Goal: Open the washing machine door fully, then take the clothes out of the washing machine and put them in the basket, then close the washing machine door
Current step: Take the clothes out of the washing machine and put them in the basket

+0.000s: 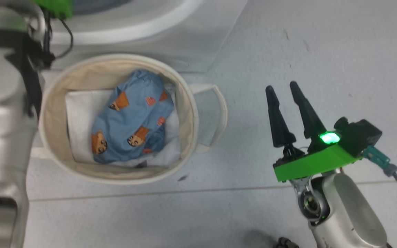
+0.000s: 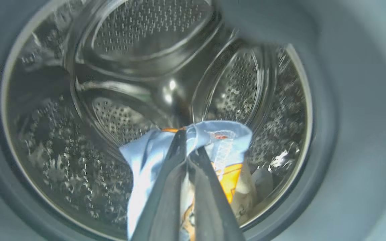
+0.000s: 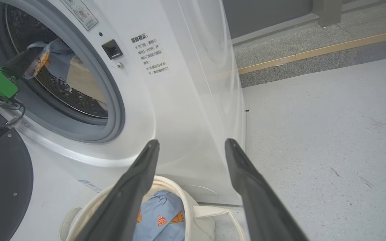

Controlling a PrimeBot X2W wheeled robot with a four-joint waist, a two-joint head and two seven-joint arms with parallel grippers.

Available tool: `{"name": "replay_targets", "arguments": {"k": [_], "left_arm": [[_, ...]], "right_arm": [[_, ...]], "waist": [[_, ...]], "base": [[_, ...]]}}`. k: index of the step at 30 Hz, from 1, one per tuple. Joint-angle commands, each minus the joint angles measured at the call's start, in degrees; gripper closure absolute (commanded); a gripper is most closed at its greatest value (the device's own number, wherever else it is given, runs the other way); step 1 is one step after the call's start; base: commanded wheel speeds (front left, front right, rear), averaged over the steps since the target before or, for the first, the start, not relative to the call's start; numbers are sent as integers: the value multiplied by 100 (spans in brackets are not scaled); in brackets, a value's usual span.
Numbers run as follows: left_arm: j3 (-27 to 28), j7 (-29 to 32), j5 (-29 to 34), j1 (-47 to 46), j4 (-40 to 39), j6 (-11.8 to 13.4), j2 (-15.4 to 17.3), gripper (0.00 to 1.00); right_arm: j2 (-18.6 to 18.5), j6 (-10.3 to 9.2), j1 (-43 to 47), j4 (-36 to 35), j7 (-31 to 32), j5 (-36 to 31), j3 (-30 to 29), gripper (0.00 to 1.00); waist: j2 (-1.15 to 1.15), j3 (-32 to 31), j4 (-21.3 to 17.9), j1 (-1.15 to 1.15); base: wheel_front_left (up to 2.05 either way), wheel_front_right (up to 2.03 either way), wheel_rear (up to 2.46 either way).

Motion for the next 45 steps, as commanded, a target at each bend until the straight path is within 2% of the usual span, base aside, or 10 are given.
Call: {"name": "replay_targets", "arguments": {"k": [1,6,12,17,23,29,34,45], "left_arm": [[139,-25,-24,41,-356,47,280,100],[121,-26,150,892,-1569,177,425,100],[330,-26,138,1894,-3076,340,449,100],[461,-27,167,2607,-4216,442,336,100],[452,-27,247,3174,-5113,501,122,100],[436,-27,281,3374,-5704,547,-95,100],[395,-27,443,3471,-6247,546,-148,100],[297,-27,475,3724,-5999,460,-190,100]], "right_arm": [[15,6,166,-129,-70,-56,138,0],[15,6,308,-39,-70,-66,209,0],[15,6,526,91,-70,-65,308,0],[15,6,698,199,-70,-75,402,0],[15,6,878,269,-70,-113,423,0],[15,6,937,282,-70,-119,518,0],[15,6,943,285,-70,-121,516,0],[15,6,883,294,-70,-112,500,0]], "waist": [[0,-216,53,0],[0,-660,76,0],[0,-1225,99,0],[0,-1633,118,0],[0,-1937,191,0],[0,-2008,226,0],[0,-1995,262,0],[0,-1891,332,0]], "base": [[0,0,0],[0,0,0],[0,0,0],[0,0,0],[0,0,0],[0,0,0],[0,0,0],[0,0,0]]}}
